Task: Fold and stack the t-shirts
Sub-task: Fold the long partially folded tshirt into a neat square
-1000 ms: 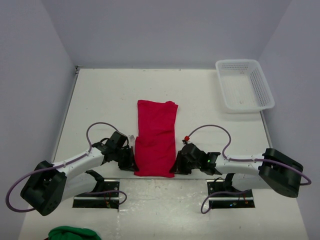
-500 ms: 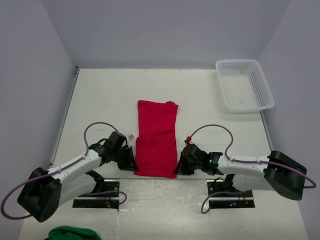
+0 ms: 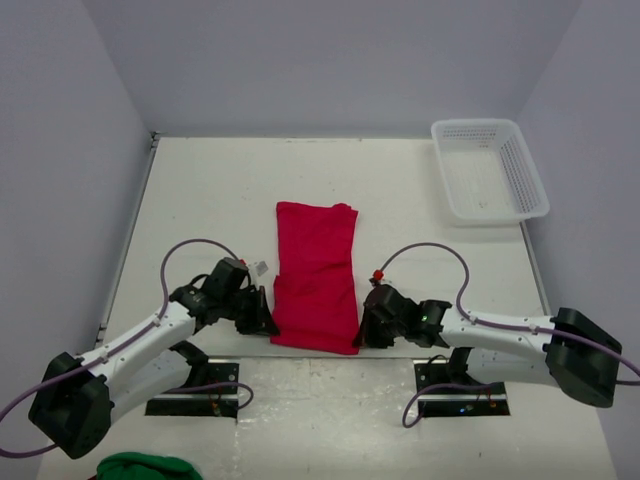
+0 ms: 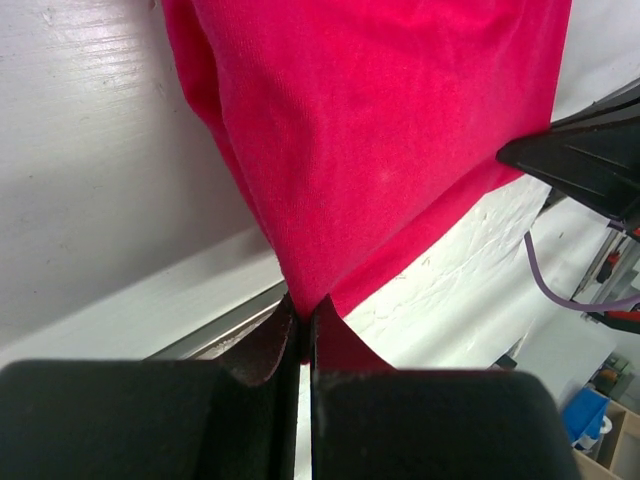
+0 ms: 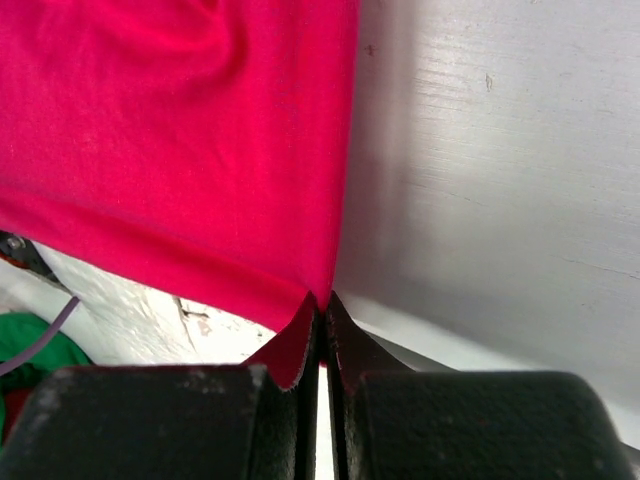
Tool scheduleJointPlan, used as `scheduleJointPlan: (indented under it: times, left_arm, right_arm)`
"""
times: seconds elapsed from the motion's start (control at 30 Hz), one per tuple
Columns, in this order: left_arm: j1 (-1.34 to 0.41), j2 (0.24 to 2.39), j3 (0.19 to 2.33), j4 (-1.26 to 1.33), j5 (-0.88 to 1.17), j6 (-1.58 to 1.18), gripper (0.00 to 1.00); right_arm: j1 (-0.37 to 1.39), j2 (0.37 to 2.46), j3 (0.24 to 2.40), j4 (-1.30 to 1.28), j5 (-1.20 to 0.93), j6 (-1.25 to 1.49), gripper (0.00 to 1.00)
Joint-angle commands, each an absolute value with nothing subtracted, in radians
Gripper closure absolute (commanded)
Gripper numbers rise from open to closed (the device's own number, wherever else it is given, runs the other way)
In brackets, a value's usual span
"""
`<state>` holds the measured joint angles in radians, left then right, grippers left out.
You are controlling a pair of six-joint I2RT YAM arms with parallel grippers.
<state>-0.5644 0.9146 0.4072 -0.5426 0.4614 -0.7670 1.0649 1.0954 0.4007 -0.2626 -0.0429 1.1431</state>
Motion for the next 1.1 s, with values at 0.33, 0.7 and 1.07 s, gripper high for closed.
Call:
scheduleJointPlan:
  times: [0.33,0.7,1.07]
  left_arm:
    - [-0.565,0.942,0.558,-0.607,0.462,-0.739,1.00]
    - [-0.546,1.081,0.752,-0.586,0.466,-0.707,1.00]
    - [-0.319,1.321,0.995,-0.567,0.561,-0.583,1.00]
  right_arm:
    - [1.066,1.097,0.584,-0.509,0.043,1.057,1.00]
    - [0.882,1.199,0.862,-0.638,0.031,0.867,1.00]
    - [0.677,1.423,1.166,-0.689,-0.095,0.649,1.00]
